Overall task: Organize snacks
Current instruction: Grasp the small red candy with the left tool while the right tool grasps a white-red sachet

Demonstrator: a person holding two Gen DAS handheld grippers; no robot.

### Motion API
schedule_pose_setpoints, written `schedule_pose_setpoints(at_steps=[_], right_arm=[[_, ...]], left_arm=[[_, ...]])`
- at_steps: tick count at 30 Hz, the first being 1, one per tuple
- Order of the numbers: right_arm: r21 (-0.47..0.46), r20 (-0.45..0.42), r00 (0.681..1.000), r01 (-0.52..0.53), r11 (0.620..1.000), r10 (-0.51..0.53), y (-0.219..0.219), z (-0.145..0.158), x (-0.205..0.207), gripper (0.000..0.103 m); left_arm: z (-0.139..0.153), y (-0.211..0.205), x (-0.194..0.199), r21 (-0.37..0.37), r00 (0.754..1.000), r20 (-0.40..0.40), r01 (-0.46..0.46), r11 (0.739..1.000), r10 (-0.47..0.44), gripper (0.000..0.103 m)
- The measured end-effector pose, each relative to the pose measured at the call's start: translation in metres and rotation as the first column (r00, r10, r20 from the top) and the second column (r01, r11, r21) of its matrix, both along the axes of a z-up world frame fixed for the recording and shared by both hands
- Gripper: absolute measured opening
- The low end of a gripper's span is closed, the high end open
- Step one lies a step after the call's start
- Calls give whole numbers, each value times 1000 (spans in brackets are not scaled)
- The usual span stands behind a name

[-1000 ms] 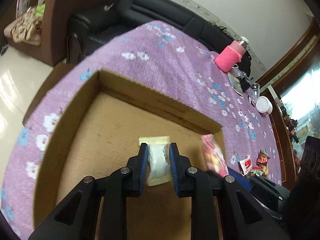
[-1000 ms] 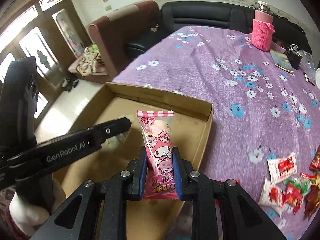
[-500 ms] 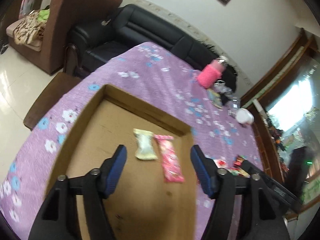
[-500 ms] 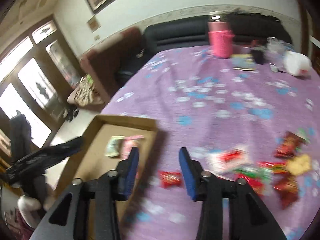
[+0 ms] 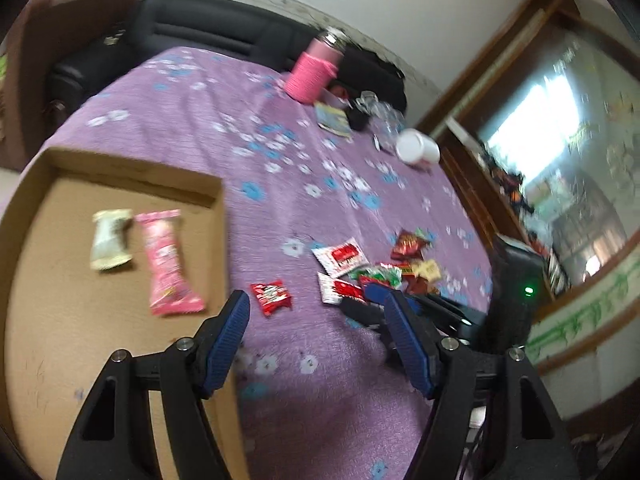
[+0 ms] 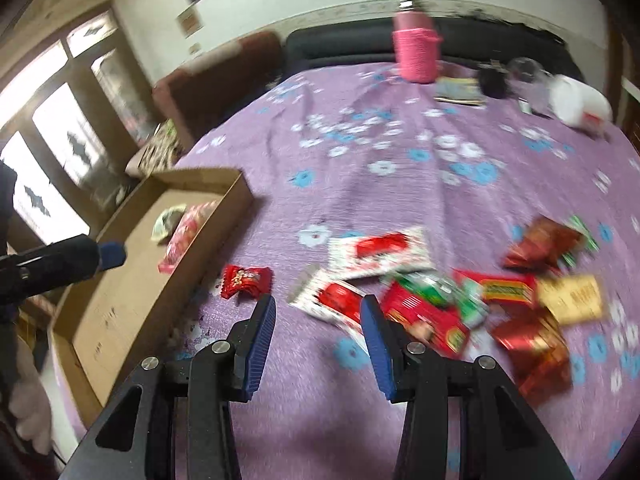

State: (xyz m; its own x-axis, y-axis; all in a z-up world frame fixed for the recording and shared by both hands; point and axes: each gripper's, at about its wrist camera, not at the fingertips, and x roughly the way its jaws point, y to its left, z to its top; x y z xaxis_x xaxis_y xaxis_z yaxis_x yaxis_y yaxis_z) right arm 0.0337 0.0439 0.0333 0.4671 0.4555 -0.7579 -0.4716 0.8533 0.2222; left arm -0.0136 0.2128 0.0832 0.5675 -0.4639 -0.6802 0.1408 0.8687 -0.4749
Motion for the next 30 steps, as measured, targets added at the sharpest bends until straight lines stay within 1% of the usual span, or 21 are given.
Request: schedule_pose_setpoints(at_steps=[1,3,5,6,7,8,10,14,17,18,20,21,22,23,24,26,27,29,30], right_arm=[[-20,-2,1000,-21,1000,21,5,-5,4,48],[-62,41,999,-20,998,22,9,-7,5,48],[-55,35,999,-18,998,20,6,-8,7,48],[-50,34,999,-20,999,22,5,-8,7,48],[-59,41,999,-17,998,20,4,-8,6,48],[-75,50,999,-13,997,17,3,-9,6,43],[-99,37,999,-5,995,8,2,-14,7,30],[-36,8,1000,19,999,-19,-10,-15,8,26],[-11,-11,999,34,999,-34,-16,-15,7,26],[5,-24,999,36,999,-36,-19,-15,6,26],[28,-45,998,43,999,-41,-24,-14,4,25],[38,-56,997,46,998,-44,-27,-14,3,25],[48,-65,997,50,998,-47,-30,-14,1,25],[52,-69,996,54,997,-51,-33,-14,-1,25],[53,-71,996,59,997,-55,-34,-14,-3,25],[51,-69,995,69,996,-65,-38,-13,-7,25],[49,-67,995,73,996,-69,-39,-13,-9,23],[52,-67,995,77,996,-73,-42,-11,-13,15],[58,-68,995,80,995,-76,-43,-10,-16,14]], left_arm=[[-3,-8,8,25,999,-12,31,999,-30,69],[-9,-16,19,55,997,-37,73,996,-71,69],[-15,-25,30,85,992,-56,117,990,-113,65],[-19,-29,35,105,991,-64,127,986,-121,61],[-21,-31,38,120,990,-69,132,984,-124,60],[-25,-34,41,136,989,-76,140,981,-130,60],[-32,-36,48,169,987,-87,150,974,-136,60],[-47,-39,58,243,984,-119,156,958,-130,60],[-54,-47,57,312,981,-122,184,932,-153,60],[-55,-52,56,341,979,-120,198,919,-166,60],[-60,-59,55,363,973,-137,222,905,-184,60],[-62,-62,56,374,971,-146,232,898,-191,57],[-63,-65,55,383,968,-154,245,891,-200,43],[-65,-67,56,393,965,-165,256,883,-206,32],[-67,-70,55,438,966,-170,253,863,-197,24],[-67,-72,54,455,965,-172,256,853,-198,18],[-67,-72,53,459,965,-172,255,851,-197,17],[-66,-72,50,456,968,-170,245,856,-187,16],[-65,-72,49,452,969,-167,240,859,-182,16]])
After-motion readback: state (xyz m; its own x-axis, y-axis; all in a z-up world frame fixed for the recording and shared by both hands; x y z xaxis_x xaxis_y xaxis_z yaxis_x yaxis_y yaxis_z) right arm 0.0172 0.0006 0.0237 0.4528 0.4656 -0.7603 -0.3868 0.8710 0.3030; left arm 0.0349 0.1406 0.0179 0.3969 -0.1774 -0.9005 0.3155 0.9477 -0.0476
